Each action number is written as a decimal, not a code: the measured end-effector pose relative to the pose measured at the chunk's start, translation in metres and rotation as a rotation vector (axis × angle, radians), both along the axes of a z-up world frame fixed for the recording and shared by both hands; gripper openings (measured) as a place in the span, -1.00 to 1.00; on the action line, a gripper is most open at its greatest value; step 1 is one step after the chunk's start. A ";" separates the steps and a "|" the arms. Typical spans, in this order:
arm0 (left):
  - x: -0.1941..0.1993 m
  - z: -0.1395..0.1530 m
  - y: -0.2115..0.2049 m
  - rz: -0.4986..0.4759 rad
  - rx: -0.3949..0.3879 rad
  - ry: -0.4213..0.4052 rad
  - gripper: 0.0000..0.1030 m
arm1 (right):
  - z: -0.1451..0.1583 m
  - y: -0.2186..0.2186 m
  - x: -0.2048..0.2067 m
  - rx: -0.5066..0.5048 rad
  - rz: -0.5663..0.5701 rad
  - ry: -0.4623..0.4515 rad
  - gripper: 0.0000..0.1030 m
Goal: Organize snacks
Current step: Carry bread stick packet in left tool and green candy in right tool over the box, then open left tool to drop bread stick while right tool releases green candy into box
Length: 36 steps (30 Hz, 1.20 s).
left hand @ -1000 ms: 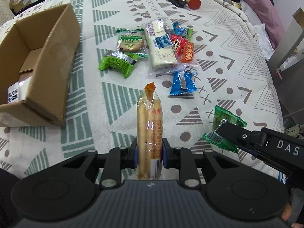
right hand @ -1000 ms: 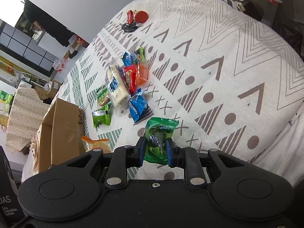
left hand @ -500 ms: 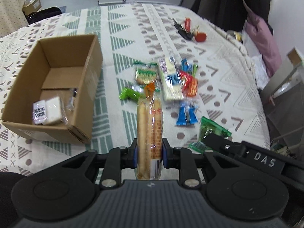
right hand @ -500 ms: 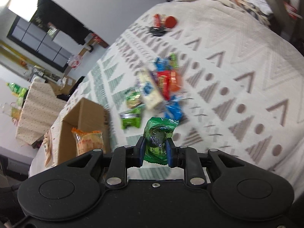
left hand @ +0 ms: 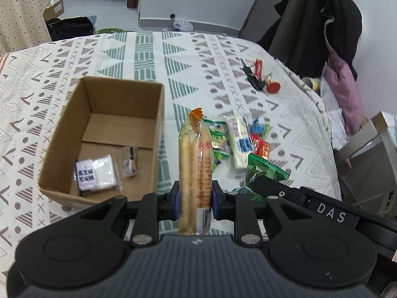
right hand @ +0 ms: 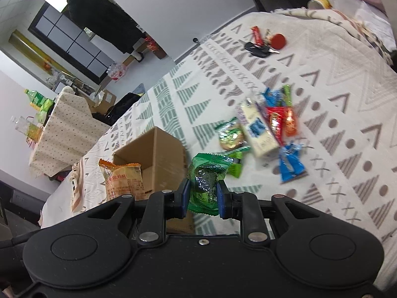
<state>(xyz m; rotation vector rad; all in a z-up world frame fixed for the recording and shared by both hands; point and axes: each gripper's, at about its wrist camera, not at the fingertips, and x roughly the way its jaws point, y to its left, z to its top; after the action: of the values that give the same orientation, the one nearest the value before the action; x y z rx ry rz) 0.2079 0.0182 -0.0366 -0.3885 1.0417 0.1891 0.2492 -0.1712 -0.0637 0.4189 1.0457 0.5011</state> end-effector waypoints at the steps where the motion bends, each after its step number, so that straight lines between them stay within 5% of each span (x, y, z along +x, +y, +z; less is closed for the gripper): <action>1: -0.001 0.001 0.005 0.002 -0.002 -0.004 -0.56 | 0.002 0.005 0.000 -0.002 0.003 -0.004 -0.56; 22: -0.012 0.007 0.104 0.088 -0.052 -0.041 -0.56 | 0.028 0.097 0.000 -0.016 0.071 -0.048 -0.56; 36: 0.004 -0.023 0.141 0.115 -0.092 0.002 -0.49 | 0.010 0.142 0.010 -0.044 0.134 -0.016 -0.56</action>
<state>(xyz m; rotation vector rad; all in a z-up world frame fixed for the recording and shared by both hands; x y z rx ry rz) 0.2115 0.1594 -0.0594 -0.5324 1.0333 0.2447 0.2590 -0.0295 -0.0532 0.3063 1.0719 0.5983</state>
